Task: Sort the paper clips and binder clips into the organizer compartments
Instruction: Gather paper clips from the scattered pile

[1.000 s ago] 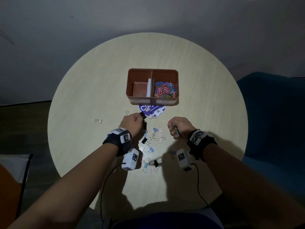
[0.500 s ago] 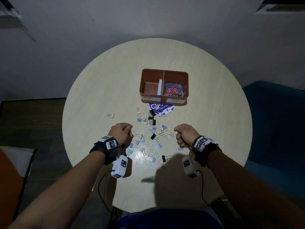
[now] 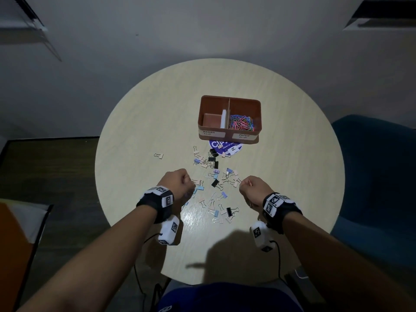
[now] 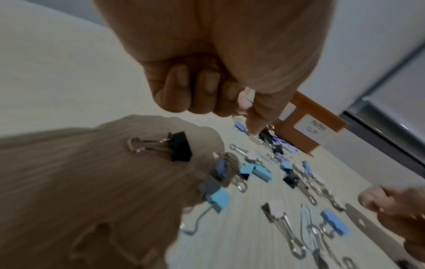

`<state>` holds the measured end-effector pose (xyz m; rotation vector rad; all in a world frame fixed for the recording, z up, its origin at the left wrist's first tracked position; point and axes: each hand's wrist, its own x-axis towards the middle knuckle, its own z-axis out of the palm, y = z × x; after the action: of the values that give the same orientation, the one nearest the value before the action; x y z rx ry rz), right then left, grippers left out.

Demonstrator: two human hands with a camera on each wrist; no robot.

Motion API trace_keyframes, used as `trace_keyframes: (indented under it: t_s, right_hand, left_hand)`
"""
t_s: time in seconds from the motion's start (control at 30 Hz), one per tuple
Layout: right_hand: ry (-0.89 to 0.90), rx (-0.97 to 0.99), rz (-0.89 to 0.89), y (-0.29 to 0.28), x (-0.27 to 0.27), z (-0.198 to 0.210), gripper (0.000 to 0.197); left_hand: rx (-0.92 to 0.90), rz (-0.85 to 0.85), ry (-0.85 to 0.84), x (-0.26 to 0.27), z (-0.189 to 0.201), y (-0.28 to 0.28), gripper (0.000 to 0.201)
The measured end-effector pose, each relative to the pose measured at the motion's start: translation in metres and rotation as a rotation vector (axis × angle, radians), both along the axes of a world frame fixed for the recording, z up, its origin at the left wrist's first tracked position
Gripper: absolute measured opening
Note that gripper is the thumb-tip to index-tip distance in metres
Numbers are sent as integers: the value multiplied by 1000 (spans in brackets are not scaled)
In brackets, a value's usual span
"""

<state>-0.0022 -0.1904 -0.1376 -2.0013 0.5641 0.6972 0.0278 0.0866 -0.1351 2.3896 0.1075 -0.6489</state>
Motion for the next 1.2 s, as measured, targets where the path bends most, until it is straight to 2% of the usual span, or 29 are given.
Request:
trace_keyframes:
  t_s: [0.1, 0.23, 0.33, 0.47, 0.6, 0.73, 0.83, 0.93, 1.07, 1.2]
  right_hand:
    - [-30, -43, 17, 0, -6, -5, 13]
    - [-46, -85, 52, -8, -14, -10, 12]
    - [-54, -86, 49, -16, -18, -7, 13]
    - [-89, -123, 50, -28, -19, -5, 15]
    - [-101, -67, 7, -36, -19, -3, 17]
    - [-85, -23, -38, -34, -18, -1, 18]
    - [-49, 54, -136, -29, -17, -4, 9]
    - [-3, 93, -218, -22, -15, -2, 20]
    - [12, 145, -301, -17, -13, 4, 30]
    - [19, 218, -387, -17, -11, 8, 34]
  left_hand:
    - [104, -163, -46, 9, 2, -18, 13]
    - [269, -352, -123, 24, 0, -43, 20]
    - [390, -470, -117, 31, -3, -55, 28]
    - [450, -498, -126, 32, -5, -65, 27]
    - [479, -480, -140, 27, -8, -65, 20]
    - [440, -399, -139, 20, -7, -58, 18]
    - [217, -185, -94, 17, 1, -45, 23]
    - [50, 51, -56, 15, 11, -27, 29]
    - [62, 230, -30, 13, 14, 9, 31]
    - [107, 295, -11, 13, 7, 51, 39]
